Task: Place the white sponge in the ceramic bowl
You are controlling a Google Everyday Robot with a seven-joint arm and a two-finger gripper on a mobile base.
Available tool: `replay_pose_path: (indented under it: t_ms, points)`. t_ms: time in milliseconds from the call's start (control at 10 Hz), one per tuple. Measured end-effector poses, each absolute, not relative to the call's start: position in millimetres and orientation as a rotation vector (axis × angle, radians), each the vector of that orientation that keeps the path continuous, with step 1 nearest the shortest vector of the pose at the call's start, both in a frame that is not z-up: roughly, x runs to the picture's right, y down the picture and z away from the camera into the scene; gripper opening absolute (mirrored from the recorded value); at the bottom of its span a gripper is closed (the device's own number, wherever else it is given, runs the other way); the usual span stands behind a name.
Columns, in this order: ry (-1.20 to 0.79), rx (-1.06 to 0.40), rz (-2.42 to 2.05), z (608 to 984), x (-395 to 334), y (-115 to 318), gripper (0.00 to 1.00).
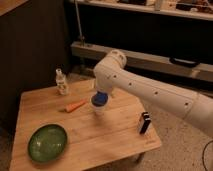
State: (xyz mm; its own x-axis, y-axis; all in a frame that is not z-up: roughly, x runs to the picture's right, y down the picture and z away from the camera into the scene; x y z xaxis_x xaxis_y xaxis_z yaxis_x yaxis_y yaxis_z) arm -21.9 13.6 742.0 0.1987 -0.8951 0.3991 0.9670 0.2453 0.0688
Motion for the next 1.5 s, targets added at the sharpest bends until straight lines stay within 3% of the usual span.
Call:
replay_pose_path:
  t_ms: [1500]
  points:
    - [-0.449,-0.279,-1.359,786.2,-26.5,16.0,0.8]
